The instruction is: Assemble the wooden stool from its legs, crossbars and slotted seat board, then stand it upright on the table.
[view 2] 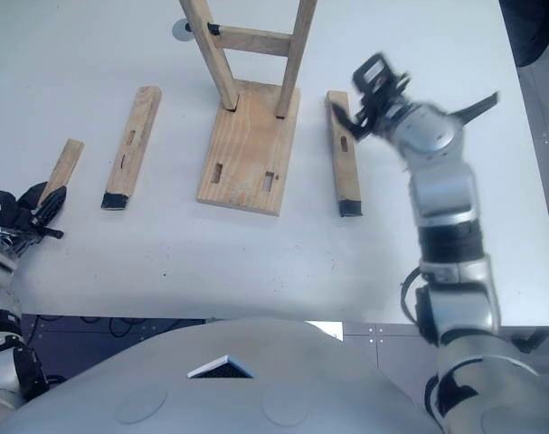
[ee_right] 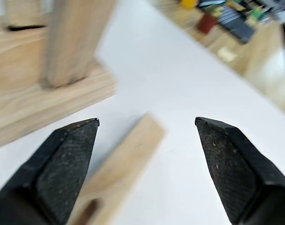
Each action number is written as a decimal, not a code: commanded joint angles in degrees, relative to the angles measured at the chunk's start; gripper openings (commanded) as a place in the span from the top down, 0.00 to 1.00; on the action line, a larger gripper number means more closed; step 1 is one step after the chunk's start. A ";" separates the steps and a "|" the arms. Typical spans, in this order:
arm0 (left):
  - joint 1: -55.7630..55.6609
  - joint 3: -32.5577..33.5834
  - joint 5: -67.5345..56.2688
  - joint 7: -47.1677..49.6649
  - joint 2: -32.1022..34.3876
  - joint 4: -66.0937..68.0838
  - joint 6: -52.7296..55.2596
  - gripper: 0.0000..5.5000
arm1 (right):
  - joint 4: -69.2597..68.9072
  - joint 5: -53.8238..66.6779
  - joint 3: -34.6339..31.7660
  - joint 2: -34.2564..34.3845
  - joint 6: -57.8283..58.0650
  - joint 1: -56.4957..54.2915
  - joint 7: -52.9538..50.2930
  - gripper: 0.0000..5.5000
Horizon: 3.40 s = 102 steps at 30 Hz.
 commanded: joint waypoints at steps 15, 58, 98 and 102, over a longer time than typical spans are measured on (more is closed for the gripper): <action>-42.16 -10.74 -5.96 12.99 -9.91 -36.93 17.75 0.77 | -6.17 16.04 -15.04 7.05 3.70 -26.28 -5.63 0.32; -34.29 -19.62 -9.66 9.27 -20.17 -51.60 27.62 0.77 | -9.93 65.46 -22.32 30.91 17.32 -21.47 -28.07 0.91; -14.07 4.26 -14.55 38.46 -26.45 -56.22 29.85 0.52 | -23.98 42.02 -21.34 15.96 0.50 26.50 -19.39 0.93; -14.12 4.08 -14.59 38.46 -26.52 -55.96 29.93 0.52 | -23.04 40.52 -19.42 16.73 -0.10 25.59 -19.68 0.93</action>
